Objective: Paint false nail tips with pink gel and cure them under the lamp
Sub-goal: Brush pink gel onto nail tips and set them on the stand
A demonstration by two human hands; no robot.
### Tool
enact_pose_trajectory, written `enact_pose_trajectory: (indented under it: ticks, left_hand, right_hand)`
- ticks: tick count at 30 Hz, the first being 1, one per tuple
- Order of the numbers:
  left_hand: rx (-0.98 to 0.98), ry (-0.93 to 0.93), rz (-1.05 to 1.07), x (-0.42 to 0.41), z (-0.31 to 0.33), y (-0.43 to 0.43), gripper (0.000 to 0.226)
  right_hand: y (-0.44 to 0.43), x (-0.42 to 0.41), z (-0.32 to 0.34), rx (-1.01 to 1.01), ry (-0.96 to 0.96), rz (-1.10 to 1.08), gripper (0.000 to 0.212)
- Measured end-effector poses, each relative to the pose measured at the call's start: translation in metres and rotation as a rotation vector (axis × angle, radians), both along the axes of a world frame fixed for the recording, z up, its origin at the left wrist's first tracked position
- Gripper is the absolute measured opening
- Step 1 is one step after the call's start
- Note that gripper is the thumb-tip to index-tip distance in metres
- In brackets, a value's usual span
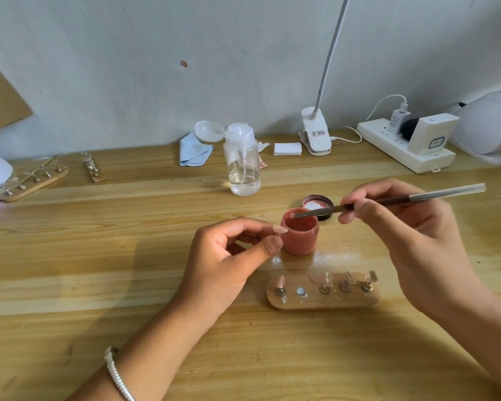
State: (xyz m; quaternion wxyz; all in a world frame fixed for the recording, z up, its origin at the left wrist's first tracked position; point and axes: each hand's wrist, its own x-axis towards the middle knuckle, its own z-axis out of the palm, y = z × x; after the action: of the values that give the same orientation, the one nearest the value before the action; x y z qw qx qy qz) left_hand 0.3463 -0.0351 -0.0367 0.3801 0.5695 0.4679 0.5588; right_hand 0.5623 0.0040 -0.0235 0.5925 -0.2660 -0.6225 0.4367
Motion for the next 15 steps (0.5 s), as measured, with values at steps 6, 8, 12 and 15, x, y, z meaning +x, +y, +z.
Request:
enact_pose_trajectory:
  ticks: [6,8,12,15]
  left_hand:
    - [0.029,0.013,0.035,0.0,-0.0013,0.0015,0.016]
    - [0.044,0.013,0.026,-0.0002,-0.0013,0.0017,0.015]
    - [0.062,0.012,0.021,-0.0003,-0.0008,0.0016,0.015]
    - [0.055,0.004,0.034,-0.0001,-0.0017,0.0019,0.017]
  right_hand:
    - [-0.0072,-0.0032,0.0012,0.055,-0.145,0.062,0.013]
    - [-0.0055,-0.0011,0.0006,0.04,-0.128,0.018,0.009]
    - [-0.0027,0.0003,0.0019,-0.003,-0.045,-0.04,0.01]
    - [-0.0064,-0.0021,0.0029,0.01,-0.034,0.034,0.009]
